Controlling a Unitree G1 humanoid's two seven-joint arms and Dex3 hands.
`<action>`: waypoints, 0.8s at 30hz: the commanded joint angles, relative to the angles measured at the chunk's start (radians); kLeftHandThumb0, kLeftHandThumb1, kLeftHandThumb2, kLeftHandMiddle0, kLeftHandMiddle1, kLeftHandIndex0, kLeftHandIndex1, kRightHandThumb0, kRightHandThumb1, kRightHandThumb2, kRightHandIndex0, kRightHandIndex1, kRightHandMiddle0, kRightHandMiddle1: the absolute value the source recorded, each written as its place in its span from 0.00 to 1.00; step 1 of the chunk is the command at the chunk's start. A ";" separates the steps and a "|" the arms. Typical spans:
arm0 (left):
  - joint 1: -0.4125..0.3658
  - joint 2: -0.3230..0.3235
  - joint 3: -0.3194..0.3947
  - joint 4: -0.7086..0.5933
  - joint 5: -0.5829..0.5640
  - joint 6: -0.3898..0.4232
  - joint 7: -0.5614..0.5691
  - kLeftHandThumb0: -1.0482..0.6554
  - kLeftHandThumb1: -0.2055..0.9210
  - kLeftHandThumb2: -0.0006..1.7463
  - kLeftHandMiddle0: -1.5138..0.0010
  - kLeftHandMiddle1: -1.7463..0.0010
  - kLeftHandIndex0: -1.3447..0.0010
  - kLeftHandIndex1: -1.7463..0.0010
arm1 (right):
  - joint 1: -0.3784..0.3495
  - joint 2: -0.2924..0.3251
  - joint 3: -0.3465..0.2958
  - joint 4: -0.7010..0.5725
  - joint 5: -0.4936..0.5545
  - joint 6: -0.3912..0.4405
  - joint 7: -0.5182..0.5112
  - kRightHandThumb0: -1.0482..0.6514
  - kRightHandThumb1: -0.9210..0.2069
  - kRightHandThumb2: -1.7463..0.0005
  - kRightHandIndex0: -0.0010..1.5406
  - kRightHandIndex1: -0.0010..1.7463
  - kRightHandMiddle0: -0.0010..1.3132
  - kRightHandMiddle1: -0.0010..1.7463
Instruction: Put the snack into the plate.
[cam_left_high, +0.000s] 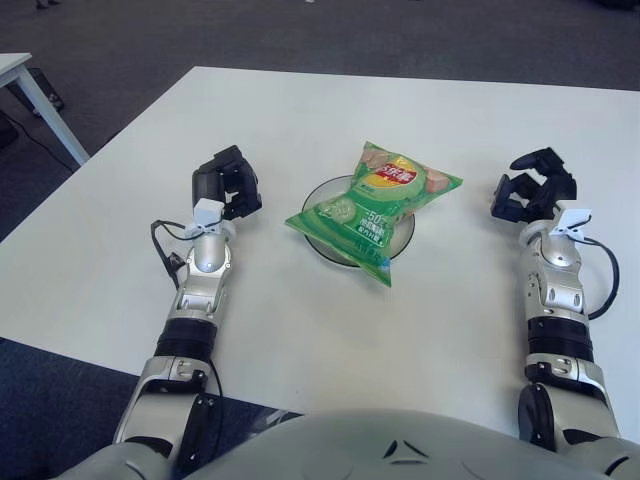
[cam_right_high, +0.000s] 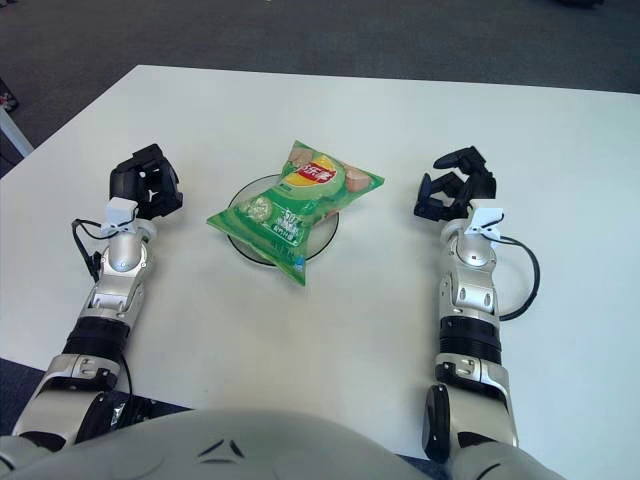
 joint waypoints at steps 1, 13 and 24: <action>0.164 -0.117 -0.015 0.086 -0.024 0.041 -0.007 0.33 0.83 0.53 0.08 0.00 0.15 0.00 | 0.112 0.099 0.055 0.190 -0.058 -0.164 -0.061 0.61 0.88 0.02 0.60 0.94 0.52 1.00; 0.183 -0.125 -0.024 0.050 -0.025 0.072 -0.025 0.33 0.84 0.53 0.09 0.00 0.17 0.00 | 0.085 0.081 0.065 0.313 0.044 -0.204 0.096 0.34 0.59 0.20 0.85 1.00 0.50 1.00; 0.199 -0.141 -0.028 0.011 -0.027 0.111 -0.039 0.33 0.84 0.52 0.09 0.00 0.17 0.00 | 0.097 -0.011 0.175 0.327 -0.111 -0.115 0.104 0.34 0.52 0.26 0.89 1.00 0.46 1.00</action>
